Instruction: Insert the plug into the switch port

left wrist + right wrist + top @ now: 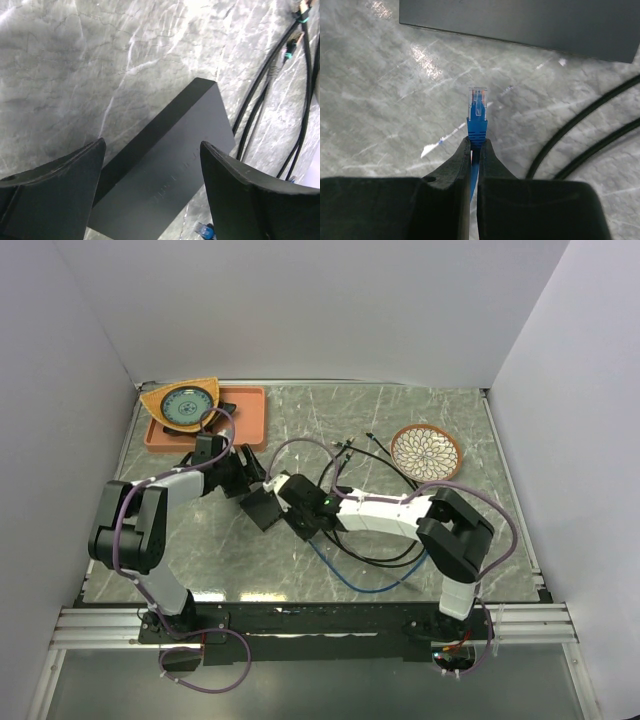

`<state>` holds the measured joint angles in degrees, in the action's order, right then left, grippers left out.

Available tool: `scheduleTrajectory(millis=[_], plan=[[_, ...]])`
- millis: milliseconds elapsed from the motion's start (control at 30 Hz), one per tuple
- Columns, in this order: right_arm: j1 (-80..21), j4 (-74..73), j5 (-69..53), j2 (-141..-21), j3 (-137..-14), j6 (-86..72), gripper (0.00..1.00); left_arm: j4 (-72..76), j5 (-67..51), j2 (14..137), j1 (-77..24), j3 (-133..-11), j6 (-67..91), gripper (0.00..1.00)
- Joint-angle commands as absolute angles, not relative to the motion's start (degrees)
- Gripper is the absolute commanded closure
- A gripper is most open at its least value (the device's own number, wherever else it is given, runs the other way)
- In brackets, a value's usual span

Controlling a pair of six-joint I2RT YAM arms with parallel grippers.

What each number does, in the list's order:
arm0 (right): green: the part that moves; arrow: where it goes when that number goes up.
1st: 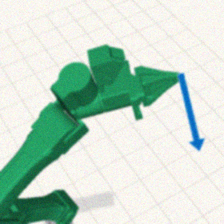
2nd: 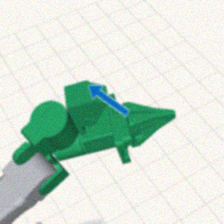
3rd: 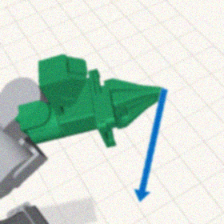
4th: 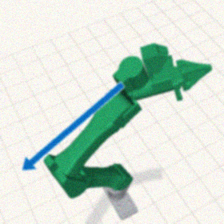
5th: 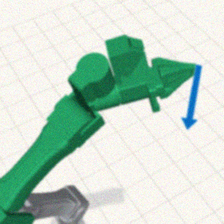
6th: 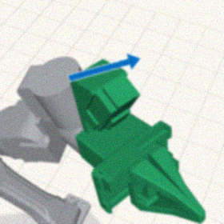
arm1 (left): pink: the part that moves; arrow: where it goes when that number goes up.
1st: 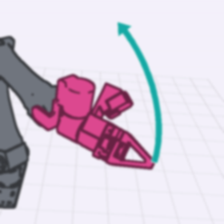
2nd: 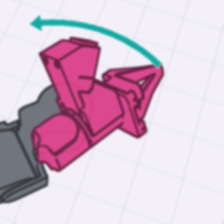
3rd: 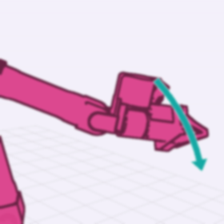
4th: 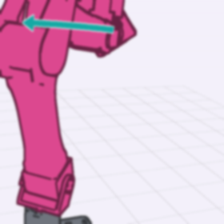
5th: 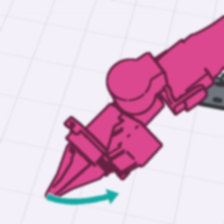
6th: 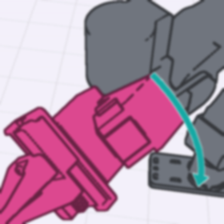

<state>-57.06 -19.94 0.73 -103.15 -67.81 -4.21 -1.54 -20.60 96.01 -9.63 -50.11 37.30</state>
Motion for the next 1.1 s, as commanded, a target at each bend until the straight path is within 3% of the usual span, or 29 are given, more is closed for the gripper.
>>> scheduleTrajectory(millis=[0,167,300,800,1067], plan=[[-59.23,-18.46,5.71,-105.64,-70.75,-5.18,1.00,1.32,-21.53,97.29,-9.84,-49.31,36.74,0.19],[-60.20,-18.72,6.33,-106.79,-71.28,-6.24,1.00,3.51,-24.87,97.12,-9.84,-45.53,37.88,0.28],[-60.21,-18.81,7.29,-106.61,-71.02,-6.68,1.00,5.54,-26.54,93.62,-10.46,-42.02,40.16,0.29],[-60.29,-18.99,10.46,-108.11,-70.75,-5.98,1.00,3.78,-24.43,94.04,-11.95,-43.77,39.64,0.25],[-60.47,-18.19,10.02,-108.98,-69.79,-5.71,1.00,3.43,-24.96,96.59,-12.13,-44.74,39.02,0.28]])
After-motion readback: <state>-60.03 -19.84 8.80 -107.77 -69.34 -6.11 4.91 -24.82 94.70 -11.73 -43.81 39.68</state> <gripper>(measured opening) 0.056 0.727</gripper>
